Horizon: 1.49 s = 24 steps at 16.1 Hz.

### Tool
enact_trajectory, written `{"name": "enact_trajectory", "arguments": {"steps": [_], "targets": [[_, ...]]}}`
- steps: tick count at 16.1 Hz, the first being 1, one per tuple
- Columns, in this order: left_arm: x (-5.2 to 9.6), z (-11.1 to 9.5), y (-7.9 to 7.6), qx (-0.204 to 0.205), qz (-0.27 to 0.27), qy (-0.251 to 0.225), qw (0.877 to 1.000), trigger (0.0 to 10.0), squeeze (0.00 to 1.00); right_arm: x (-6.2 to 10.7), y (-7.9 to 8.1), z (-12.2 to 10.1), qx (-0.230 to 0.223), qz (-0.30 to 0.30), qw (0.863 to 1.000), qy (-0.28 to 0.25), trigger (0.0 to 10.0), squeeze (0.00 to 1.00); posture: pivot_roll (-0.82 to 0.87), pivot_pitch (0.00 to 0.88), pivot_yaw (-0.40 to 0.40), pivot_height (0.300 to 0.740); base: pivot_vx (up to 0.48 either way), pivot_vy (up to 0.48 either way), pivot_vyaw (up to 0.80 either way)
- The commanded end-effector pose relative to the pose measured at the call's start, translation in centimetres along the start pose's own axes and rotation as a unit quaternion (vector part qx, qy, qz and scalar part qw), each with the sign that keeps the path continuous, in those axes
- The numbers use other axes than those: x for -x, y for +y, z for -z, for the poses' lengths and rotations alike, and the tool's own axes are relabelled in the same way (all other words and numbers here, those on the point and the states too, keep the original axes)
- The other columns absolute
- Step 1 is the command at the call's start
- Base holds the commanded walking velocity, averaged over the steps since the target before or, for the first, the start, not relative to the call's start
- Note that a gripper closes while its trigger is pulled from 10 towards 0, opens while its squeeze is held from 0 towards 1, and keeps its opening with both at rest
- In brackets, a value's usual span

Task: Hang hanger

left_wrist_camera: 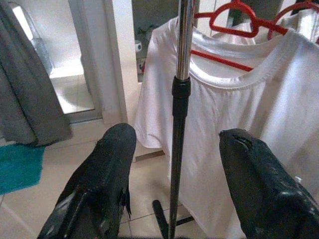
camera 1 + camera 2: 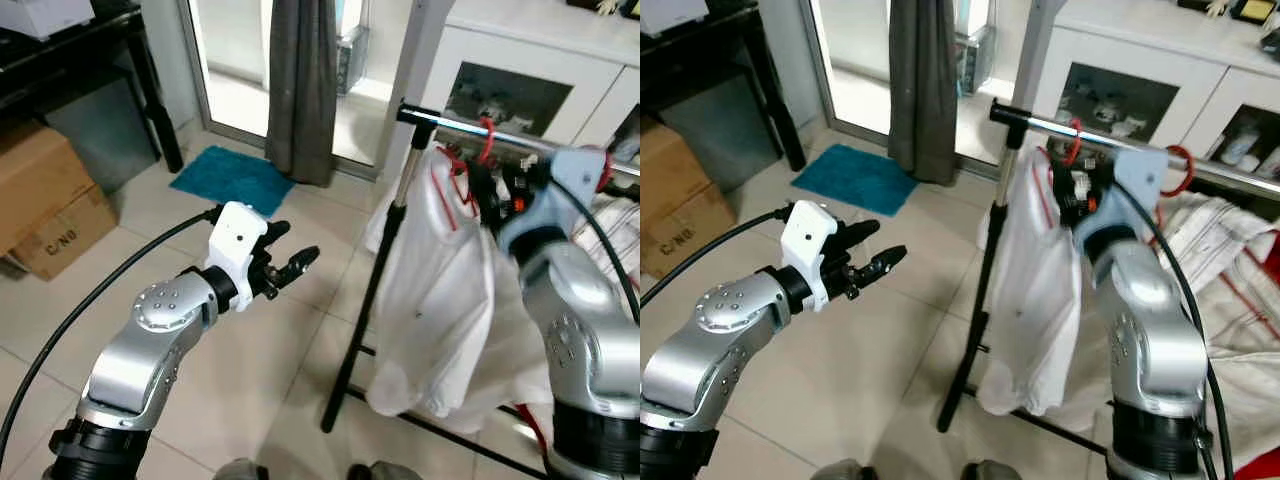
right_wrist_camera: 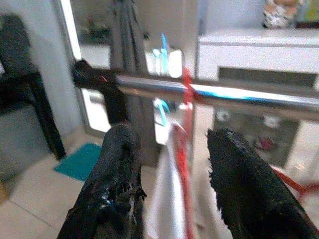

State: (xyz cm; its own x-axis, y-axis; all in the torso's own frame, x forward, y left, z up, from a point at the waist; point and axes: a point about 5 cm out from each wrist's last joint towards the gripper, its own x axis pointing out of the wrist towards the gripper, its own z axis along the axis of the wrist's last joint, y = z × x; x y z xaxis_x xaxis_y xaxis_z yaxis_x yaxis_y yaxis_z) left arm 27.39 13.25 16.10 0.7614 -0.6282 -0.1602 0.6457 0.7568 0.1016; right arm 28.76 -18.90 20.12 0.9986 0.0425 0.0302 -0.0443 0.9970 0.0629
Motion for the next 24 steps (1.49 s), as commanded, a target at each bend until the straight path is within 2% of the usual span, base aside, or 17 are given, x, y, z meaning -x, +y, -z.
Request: {"name": "enact_trajectory", "arguments": {"steps": [1,5,7,13,15,16,17,19,20,21,22,24], "targets": [[-0.3,0.1,-0.4,-0.003,0.005,0.003,1.000,10.0,0.00,0.4,-0.5,0.0,0.016,0.016,1.000,0.011,10.0,1.00,0.00,0.047,-0.035,0.740,0.000,-0.428,0.00],[-0.4,0.0,-0.7,-0.017,0.020,0.005,1.000,10.0,0.00,1.1,0.1,0.4,0.022,0.010,0.999,0.035,10.0,1.00,0.00,0.044,-0.044,0.740,0.000,-0.420,0.00],[-0.2,0.0,-0.7,-0.020,0.031,0.005,0.999,10.0,0.00,1.4,-0.1,0.5,0.030,0.015,0.998,0.049,10.0,1.00,0.01,0.042,-0.045,0.740,0.000,0.000,0.00],[0.9,-0.3,-1.9,-0.023,0.140,0.020,0.990,10.0,0.00,1.2,-1.7,0.8,0.049,0.078,0.990,0.108,10.0,1.00,0.02,0.048,-0.038,0.740,0.000,0.000,0.00],[1.1,-0.4,-2.0,-0.027,0.158,0.027,0.987,10.0,0.00,1.1,-2.3,1.0,0.041,0.094,0.987,0.126,10.0,1.00,0.02,0.049,-0.036,0.740,0.000,0.000,0.00],[1.1,-0.4,-2.1,-0.027,0.167,0.029,0.985,10.0,0.00,0.8,-2.4,1.3,0.029,0.089,0.986,0.137,10.0,0.20,0.01,0.050,-0.032,0.740,0.000,0.000,0.00],[1.1,-0.4,-2.3,-0.027,0.177,0.030,0.983,10.0,0.00,0.4,-2.3,1.5,0.014,0.081,0.986,0.146,10.0,0.00,0.01,0.051,-0.032,0.740,0.000,0.000,0.00],[1.1,-0.4,-2.4,-0.027,0.188,0.034,0.981,10.0,0.00,-0.7,-2.2,1.5,0.018,0.073,0.987,0.144,10.0,0.00,0.01,0.051,-0.031,0.740,0.000,0.000,0.00],[1.1,-0.3,-2.4,-0.028,0.198,0.040,0.979,10.0,0.00,-2.0,-2.1,1.9,0.020,0.081,0.984,0.159,6.3,0.00,0.01,0.052,-0.036,0.740,0.000,0.000,0.00],[1.0,-0.3,-2.5,-0.028,0.199,0.041,0.979,10.0,0.00,-2.1,-2.2,2.0,0.020,0.084,0.983,0.163,6.3,0.00,0.01,0.053,-0.038,0.740,0.000,0.000,0.00],[1.1,-0.4,-2.5,-0.028,0.199,0.040,0.979,10.0,0.00,-2.6,-2.5,2.4,0.023,0.094,0.980,0.172,0.0,0.00,0.01,0.054,-0.045,0.740,0.000,0.000,0.00],[1.2,-0.4,-2.6,-0.028,0.200,0.040,0.979,10.0,0.00,-2.9,-2.9,2.6,0.017,0.101,0.979,0.176,0.0,0.00,0.01,0.055,-0.048,0.740,0.000,0.000,0.00]]}}
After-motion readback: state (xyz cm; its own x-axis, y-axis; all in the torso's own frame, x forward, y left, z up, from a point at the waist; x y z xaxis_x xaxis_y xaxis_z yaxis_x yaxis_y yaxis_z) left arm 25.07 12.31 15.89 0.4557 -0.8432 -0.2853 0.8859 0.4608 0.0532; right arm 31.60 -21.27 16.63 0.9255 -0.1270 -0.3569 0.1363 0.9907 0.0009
